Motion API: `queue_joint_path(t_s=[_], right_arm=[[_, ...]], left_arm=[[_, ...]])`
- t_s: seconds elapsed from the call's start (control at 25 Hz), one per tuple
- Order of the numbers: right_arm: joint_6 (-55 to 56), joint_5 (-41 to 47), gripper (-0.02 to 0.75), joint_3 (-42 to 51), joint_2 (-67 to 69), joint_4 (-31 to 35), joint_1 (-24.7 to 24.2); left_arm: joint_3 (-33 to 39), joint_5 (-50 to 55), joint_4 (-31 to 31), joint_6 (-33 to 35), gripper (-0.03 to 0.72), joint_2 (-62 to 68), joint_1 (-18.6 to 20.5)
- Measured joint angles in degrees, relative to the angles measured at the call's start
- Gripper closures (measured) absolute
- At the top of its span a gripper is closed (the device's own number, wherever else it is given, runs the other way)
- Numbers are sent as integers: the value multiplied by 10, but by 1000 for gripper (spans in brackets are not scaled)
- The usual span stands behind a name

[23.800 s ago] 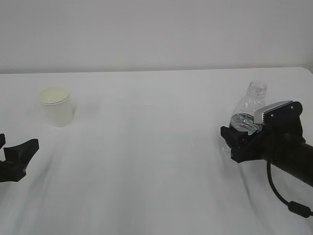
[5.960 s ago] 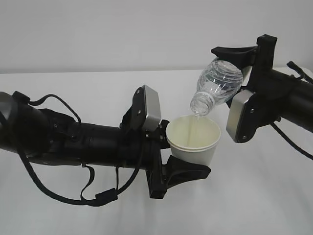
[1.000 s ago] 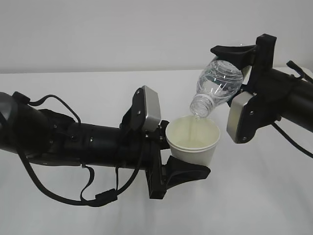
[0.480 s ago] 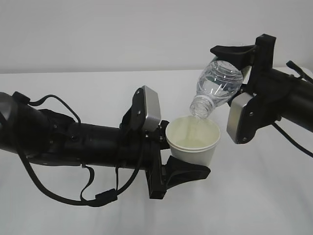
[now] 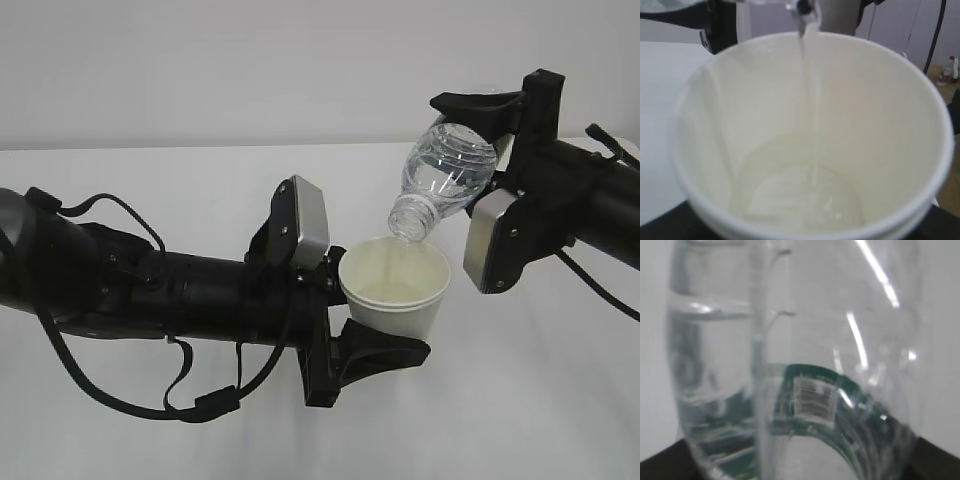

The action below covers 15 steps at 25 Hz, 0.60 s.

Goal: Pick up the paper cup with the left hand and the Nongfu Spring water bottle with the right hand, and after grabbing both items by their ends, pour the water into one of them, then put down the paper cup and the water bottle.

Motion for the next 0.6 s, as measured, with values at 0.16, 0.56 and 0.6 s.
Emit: queue_joint_path(t_s=[0.16, 0.56, 0.6], right_arm=[[0, 0, 255, 0, 0, 0, 0], [0, 0, 255, 0, 0, 0, 0], [0, -1, 255, 0, 0, 0, 0]], left_arm=[[0, 0, 5, 0, 204, 0, 0], [0, 0, 22, 0, 204, 0, 0], [0, 0, 24, 0, 204, 0, 0]])
